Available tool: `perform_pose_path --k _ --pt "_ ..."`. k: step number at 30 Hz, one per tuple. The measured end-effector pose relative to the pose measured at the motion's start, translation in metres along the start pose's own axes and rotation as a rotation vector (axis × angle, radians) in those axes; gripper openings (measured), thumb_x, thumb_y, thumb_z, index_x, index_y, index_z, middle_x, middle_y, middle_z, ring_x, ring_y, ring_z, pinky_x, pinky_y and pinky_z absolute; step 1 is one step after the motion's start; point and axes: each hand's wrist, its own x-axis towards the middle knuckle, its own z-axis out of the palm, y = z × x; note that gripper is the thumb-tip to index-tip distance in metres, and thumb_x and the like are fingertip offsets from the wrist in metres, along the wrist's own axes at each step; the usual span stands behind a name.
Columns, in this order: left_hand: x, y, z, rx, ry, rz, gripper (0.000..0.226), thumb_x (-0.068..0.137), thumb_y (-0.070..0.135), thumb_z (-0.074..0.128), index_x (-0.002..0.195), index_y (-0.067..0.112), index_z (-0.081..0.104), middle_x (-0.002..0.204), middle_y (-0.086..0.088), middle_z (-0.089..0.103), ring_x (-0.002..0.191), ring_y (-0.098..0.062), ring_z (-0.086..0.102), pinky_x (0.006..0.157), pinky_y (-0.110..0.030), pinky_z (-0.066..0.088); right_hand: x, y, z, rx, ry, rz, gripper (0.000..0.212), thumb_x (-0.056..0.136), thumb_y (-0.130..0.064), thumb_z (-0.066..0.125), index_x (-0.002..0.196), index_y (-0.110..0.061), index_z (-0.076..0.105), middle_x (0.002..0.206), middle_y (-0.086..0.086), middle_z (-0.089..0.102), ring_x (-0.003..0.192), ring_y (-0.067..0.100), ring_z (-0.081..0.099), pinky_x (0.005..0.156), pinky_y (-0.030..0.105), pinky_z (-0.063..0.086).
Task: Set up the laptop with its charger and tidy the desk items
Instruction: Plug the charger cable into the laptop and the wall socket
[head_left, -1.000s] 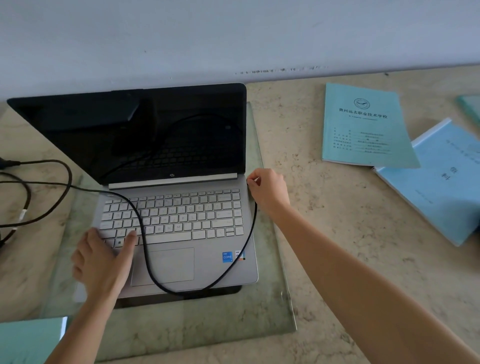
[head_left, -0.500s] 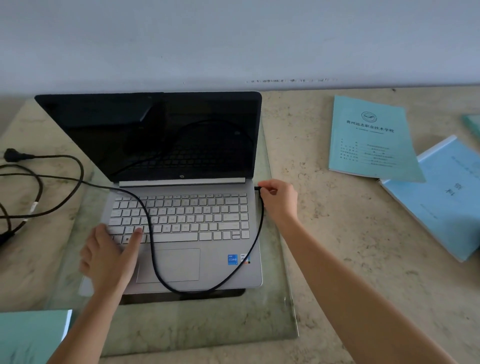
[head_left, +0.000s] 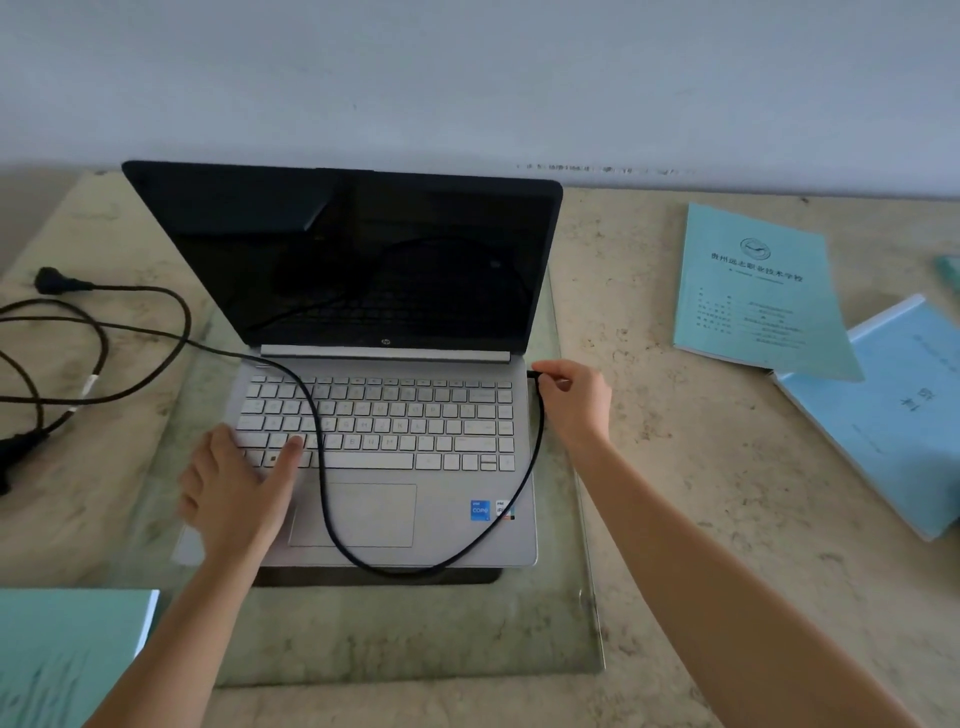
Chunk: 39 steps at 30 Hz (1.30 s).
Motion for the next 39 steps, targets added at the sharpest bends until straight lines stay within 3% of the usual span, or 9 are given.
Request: perform_pose_path --k 6,9,11,14,17,22,26,29,39 --pt "0.004 -0.005 -0.015 -0.057 -0.121 -0.002 0.065 0.085 0.040 0.062 0.136 0.008 0.037 0.144 -0.016 0.037 0.131 -0.036 0.034 0.108 -0.053 0.027 -0.008 -0.006 -0.005 -0.127 -0.140 -0.065 0.036 0.090 -0.002 0.054 0.118 -0.020 0.066 0.110 0.010 0.064 0.088 0.018 0.063 0.076 0.030 0.054" --pt "0.003 -0.014 -0.044 -0.358 -0.283 0.030 0.019 0.088 0.031 0.060 0.099 0.016 0.054 0.095 -0.001 0.053 0.091 -0.021 0.053 0.085 -0.042 0.043 -0.019 -0.009 -0.012 -0.150 -0.214 -0.085 0.040 0.088 -0.001 0.055 0.122 -0.022 0.062 0.119 0.008 0.059 0.095 0.017 0.060 0.073 0.025 0.050" --pt "-0.004 -0.024 -0.068 -0.427 -0.337 0.028 0.029 0.091 0.031 0.055 0.116 0.016 0.055 0.101 0.009 0.054 0.099 -0.014 0.051 0.084 -0.033 0.041 -0.031 -0.011 -0.017 -0.225 -0.218 -0.160 0.041 0.088 -0.003 0.057 0.124 -0.023 0.060 0.126 0.004 0.054 0.110 0.018 0.054 0.082 0.024 0.045" --pt "-0.020 -0.041 -0.096 -0.408 -0.325 0.009 0.045 0.092 0.027 0.057 0.134 0.016 0.048 0.125 0.005 0.052 0.119 -0.016 0.050 0.095 -0.033 0.040 -0.049 -0.026 -0.016 -0.290 -0.234 -0.335 0.038 0.087 -0.002 0.059 0.120 -0.022 0.062 0.129 0.001 0.053 0.121 0.023 0.049 0.092 0.028 0.039" --pt "-0.030 -0.058 -0.119 -0.413 -0.273 -0.003 0.037 0.092 0.017 0.056 0.129 0.015 0.054 0.132 -0.004 0.057 0.122 -0.019 0.052 0.100 -0.033 0.039 -0.070 -0.059 0.005 -0.328 -0.350 -0.482 0.034 0.089 -0.006 0.059 0.118 -0.023 0.063 0.122 -0.007 0.054 0.117 0.015 0.050 0.088 0.023 0.036" --pt "-0.037 -0.078 -0.161 -0.435 -0.135 0.066 0.028 0.088 0.010 0.058 0.114 0.020 0.060 0.114 0.001 0.066 0.111 -0.014 0.060 0.097 -0.031 0.045 -0.114 -0.118 0.060 -0.309 -0.585 -0.618 0.035 0.091 -0.014 0.058 0.120 -0.035 0.059 0.118 -0.022 0.050 0.108 -0.003 0.049 0.088 0.016 0.039" --pt "-0.045 -0.104 -0.192 -0.374 -0.008 0.058 0.026 0.086 0.012 0.060 0.105 0.029 0.058 0.102 0.009 0.066 0.099 -0.013 0.065 0.078 -0.020 0.045 -0.155 -0.147 0.101 -0.286 -0.718 -0.633 0.035 0.090 -0.018 0.059 0.120 -0.036 0.057 0.114 -0.022 0.051 0.105 -0.003 0.049 0.085 0.019 0.040" --pt "-0.050 -0.129 -0.212 -0.347 0.020 0.015 0.023 0.088 0.016 0.060 0.108 0.026 0.057 0.104 0.008 0.065 0.103 -0.013 0.063 0.082 -0.025 0.043 -0.184 -0.160 0.121 -0.287 -0.815 -0.651 0.034 0.091 -0.019 0.058 0.120 -0.035 0.056 0.113 -0.021 0.050 0.108 0.001 0.050 0.091 0.022 0.043" --pt "-0.004 -0.192 -0.272 -0.352 0.010 0.069 0.029 0.089 0.025 0.059 0.118 0.026 0.056 0.113 0.013 0.064 0.107 -0.001 0.057 0.088 -0.023 0.041 -0.243 -0.219 0.198 -0.297 -0.796 -0.670 0.037 0.089 -0.026 0.064 0.124 -0.038 0.054 0.117 -0.027 0.050 0.107 -0.003 0.050 0.094 0.022 0.044"
